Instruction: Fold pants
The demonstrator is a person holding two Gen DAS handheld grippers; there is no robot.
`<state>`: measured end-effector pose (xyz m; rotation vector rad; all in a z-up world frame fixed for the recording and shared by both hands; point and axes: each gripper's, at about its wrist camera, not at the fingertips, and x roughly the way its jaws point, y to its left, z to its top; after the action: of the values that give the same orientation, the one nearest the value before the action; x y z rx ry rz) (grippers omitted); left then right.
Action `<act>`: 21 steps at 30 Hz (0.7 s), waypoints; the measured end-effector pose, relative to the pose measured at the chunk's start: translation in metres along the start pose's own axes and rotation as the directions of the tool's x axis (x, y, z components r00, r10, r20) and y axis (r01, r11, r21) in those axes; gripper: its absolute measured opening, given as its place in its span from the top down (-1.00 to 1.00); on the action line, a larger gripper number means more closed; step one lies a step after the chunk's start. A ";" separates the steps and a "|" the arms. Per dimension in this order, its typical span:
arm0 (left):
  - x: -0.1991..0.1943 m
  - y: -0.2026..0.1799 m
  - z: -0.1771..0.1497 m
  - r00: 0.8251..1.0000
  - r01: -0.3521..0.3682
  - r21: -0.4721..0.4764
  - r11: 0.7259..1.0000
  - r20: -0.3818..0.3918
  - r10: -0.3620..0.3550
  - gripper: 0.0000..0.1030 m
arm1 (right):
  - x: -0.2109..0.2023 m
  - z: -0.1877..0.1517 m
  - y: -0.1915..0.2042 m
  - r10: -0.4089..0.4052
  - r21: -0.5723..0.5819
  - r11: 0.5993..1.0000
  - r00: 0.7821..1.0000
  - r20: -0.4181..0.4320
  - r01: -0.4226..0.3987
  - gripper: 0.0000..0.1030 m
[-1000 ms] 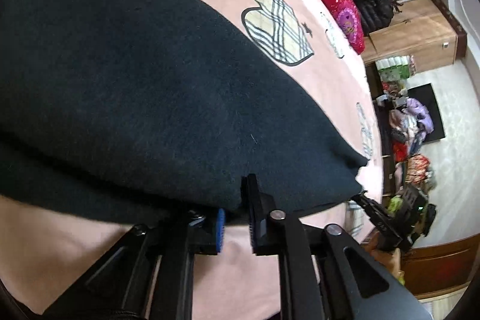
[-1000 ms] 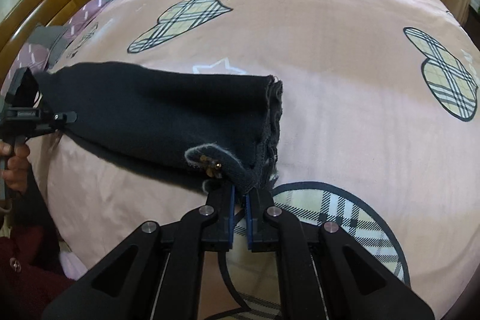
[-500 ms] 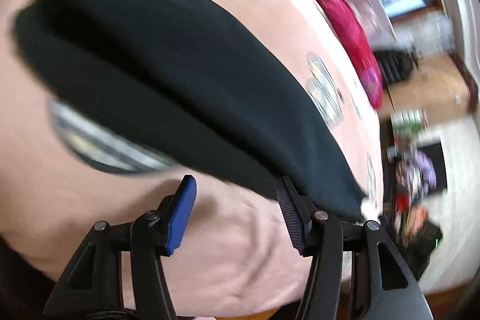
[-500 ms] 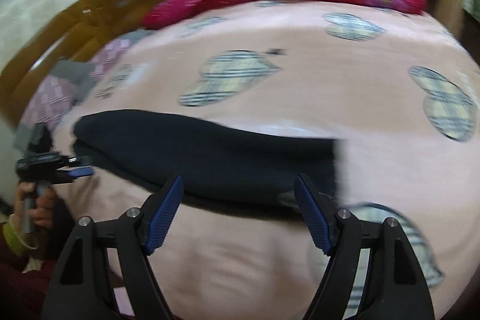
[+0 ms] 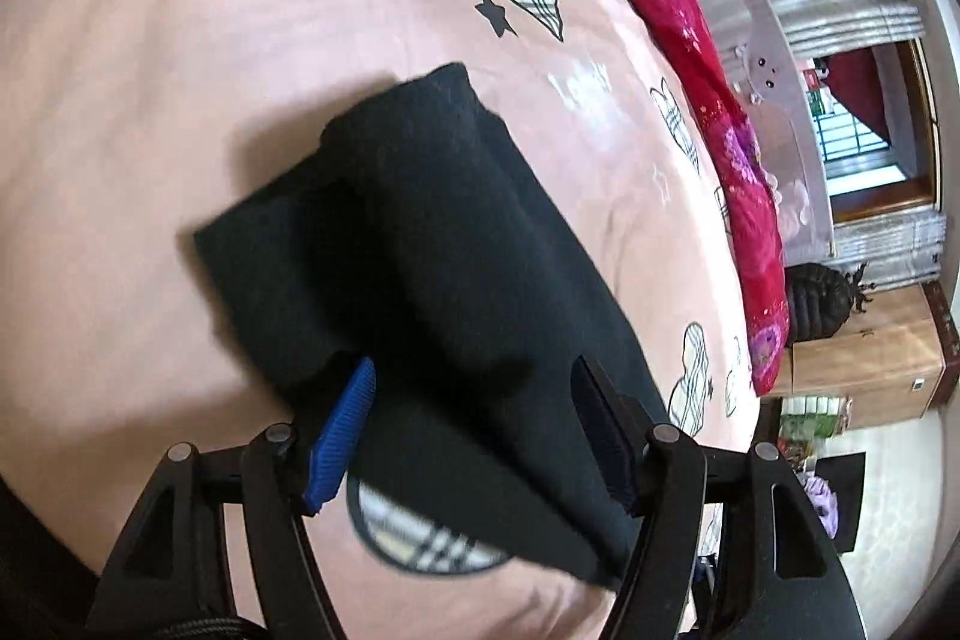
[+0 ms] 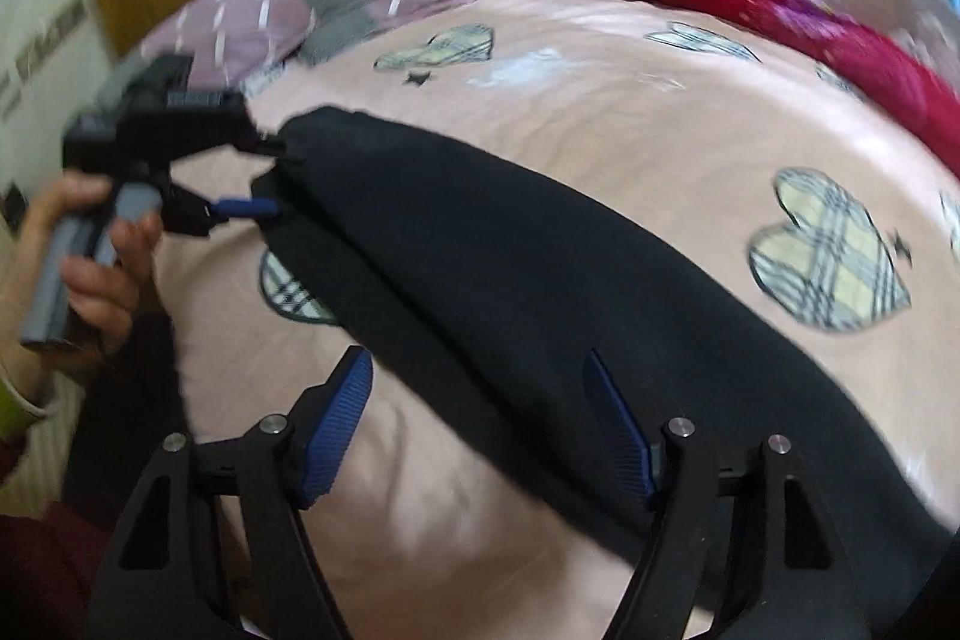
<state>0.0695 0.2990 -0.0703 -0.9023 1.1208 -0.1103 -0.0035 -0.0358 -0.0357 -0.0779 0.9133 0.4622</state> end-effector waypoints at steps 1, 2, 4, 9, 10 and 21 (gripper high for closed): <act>0.004 0.000 0.004 1.000 -0.001 -0.005 1.000 0.002 0.001 -0.32 | 0.009 0.004 0.003 -0.016 -0.027 0.999 1.000 -0.013 0.016 -0.38; 0.008 0.000 0.006 1.000 0.003 -0.009 1.000 0.006 -0.003 -0.32 | 0.022 0.008 0.007 -0.036 -0.063 0.997 0.999 -0.040 0.034 -0.35; 0.015 -0.004 0.010 1.000 0.005 -0.013 1.000 0.016 -0.005 -0.27 | 0.037 0.009 0.004 -0.068 -0.094 0.994 0.994 -0.087 0.059 -0.22; 0.038 -0.026 0.002 1.000 0.004 0.014 1.000 0.014 -0.004 0.69 | 0.055 0.003 -0.007 -0.064 -0.106 0.993 0.988 -0.144 0.049 0.75; 0.034 -0.026 0.000 0.999 0.018 0.023 1.000 0.026 -0.019 0.76 | 0.052 0.004 -0.009 -0.063 -0.099 0.994 0.988 -0.140 0.050 0.87; -0.005 -0.005 -0.023 0.999 -0.010 0.158 0.987 0.052 0.002 0.85 | 0.009 0.000 0.006 0.030 -0.086 0.996 0.994 -0.105 -0.039 0.87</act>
<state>0.0505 0.2854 -0.0661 -0.7558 1.0511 -0.1684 -0.0014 -0.0270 -0.0414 -0.1679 0.9973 0.5344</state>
